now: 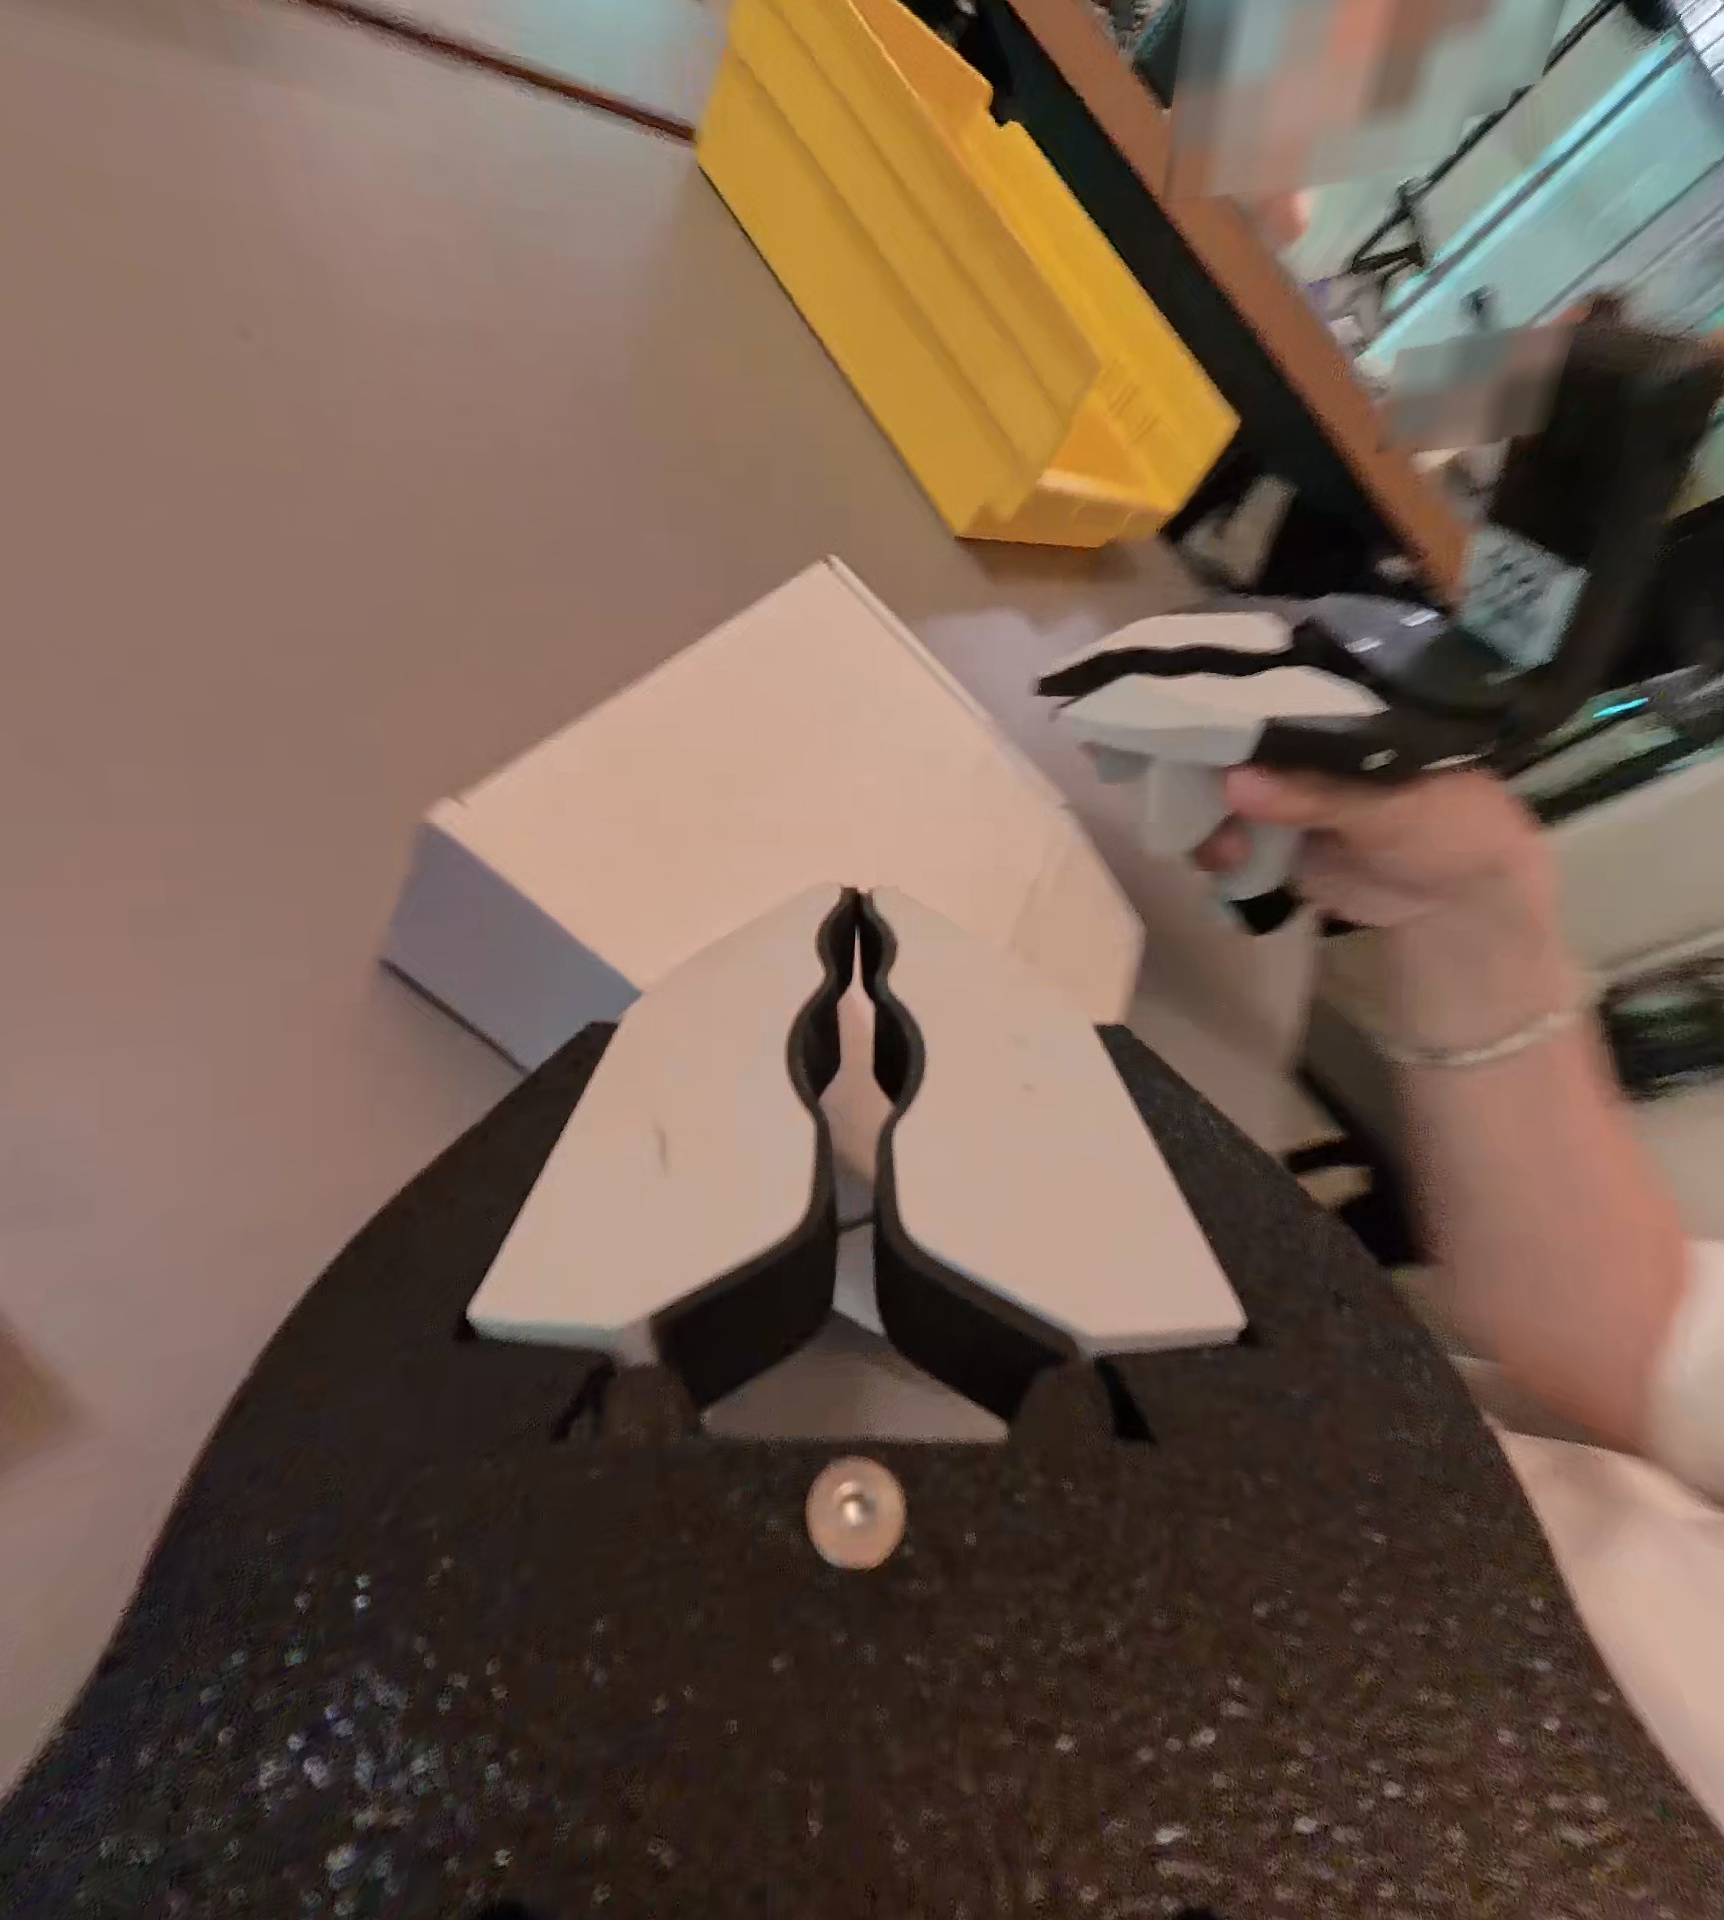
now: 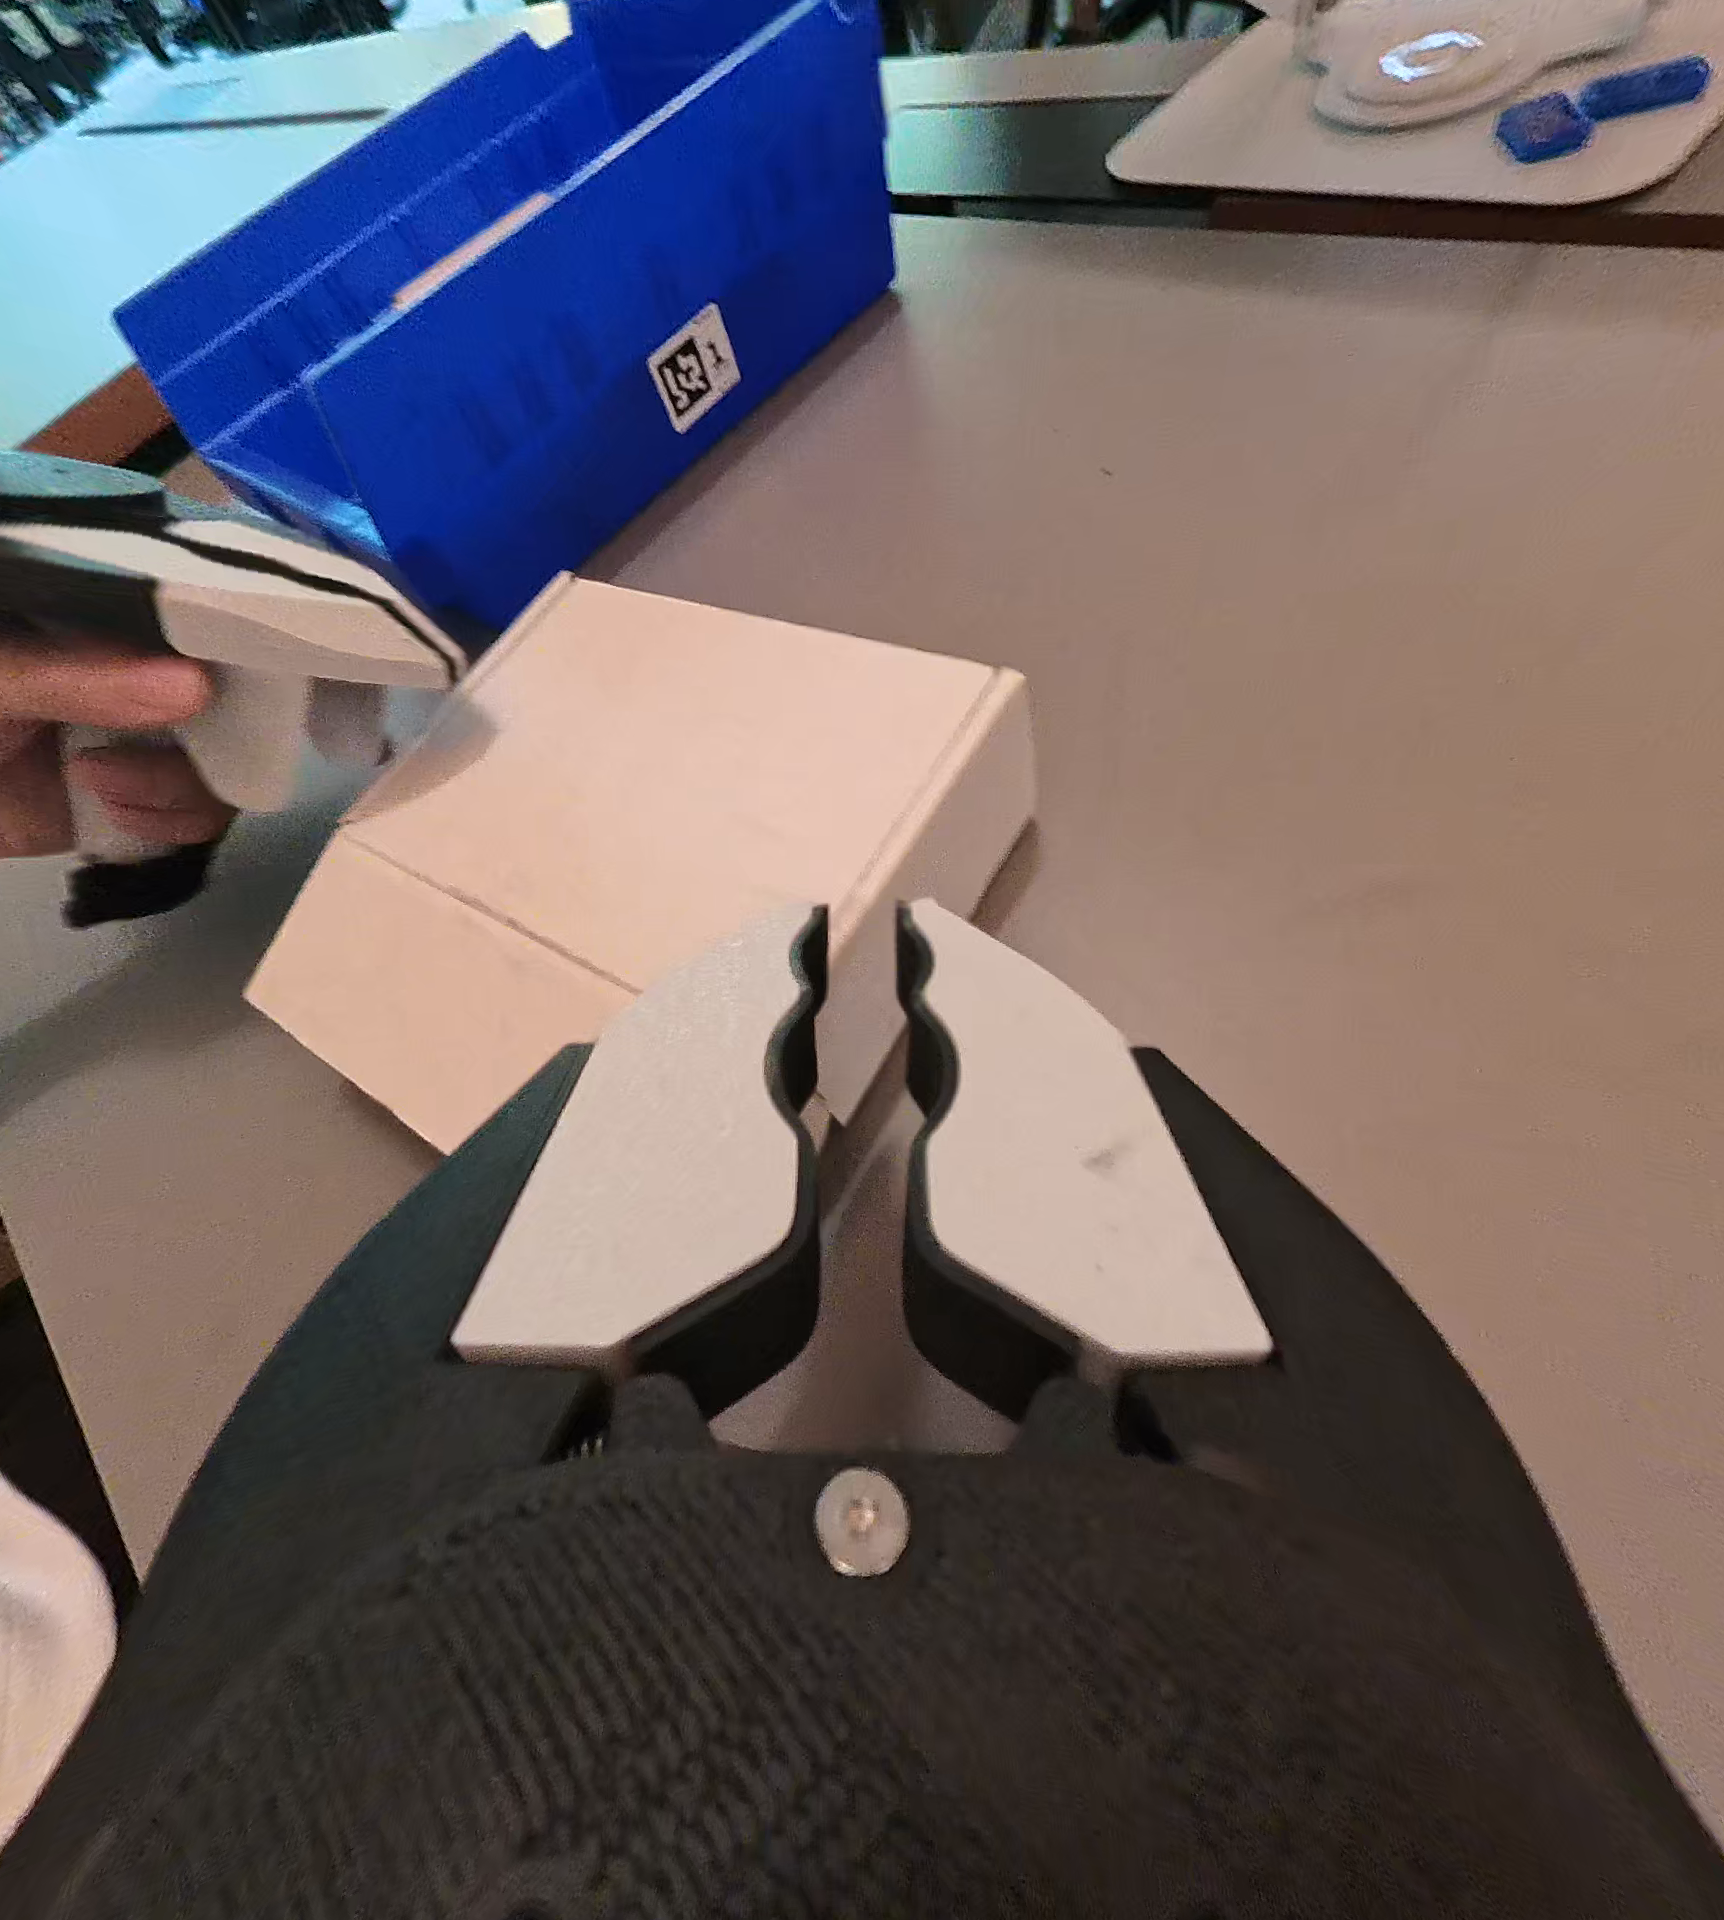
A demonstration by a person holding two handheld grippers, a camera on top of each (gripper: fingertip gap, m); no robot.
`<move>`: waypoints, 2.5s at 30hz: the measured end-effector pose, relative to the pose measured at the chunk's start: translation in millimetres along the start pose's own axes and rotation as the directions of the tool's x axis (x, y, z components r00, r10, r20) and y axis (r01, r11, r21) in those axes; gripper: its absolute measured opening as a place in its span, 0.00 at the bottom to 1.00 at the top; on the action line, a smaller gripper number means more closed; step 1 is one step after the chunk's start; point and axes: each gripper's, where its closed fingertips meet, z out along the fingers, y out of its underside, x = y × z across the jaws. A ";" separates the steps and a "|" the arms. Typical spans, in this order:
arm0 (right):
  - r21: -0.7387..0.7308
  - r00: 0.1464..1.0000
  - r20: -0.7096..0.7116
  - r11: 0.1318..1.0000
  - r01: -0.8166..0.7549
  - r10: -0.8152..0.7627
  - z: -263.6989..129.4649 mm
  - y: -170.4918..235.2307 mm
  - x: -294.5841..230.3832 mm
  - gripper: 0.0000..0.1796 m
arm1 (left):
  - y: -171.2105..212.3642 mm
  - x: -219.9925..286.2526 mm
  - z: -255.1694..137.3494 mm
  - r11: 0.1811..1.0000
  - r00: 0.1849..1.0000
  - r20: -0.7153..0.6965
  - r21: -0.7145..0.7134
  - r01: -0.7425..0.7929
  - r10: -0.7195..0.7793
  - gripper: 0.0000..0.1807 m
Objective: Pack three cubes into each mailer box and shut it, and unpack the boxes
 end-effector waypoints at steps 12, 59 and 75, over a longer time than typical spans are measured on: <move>-0.167 0.932 0.164 0.940 -0.296 0.323 9.1 15.1 16.9 0.48 | 8.1 -11.7 -4.2 0.963 0.963 -0.054 -0.079 0.258 -0.262 0.00; -0.647 0.461 0.510 0.677 -0.350 0.726 4.4 2.9 -57.5 0.36 | 31.7 56.8 -9.7 -0.555 -0.623 0.185 -0.314 -0.770 0.760 0.44; 0.050 0.823 0.526 0.958 -0.282 0.215 -77.5 -60.8 5.5 0.51 | 22.3 62.3 18.1 0.629 0.626 -0.066 0.076 -0.773 0.777 0.39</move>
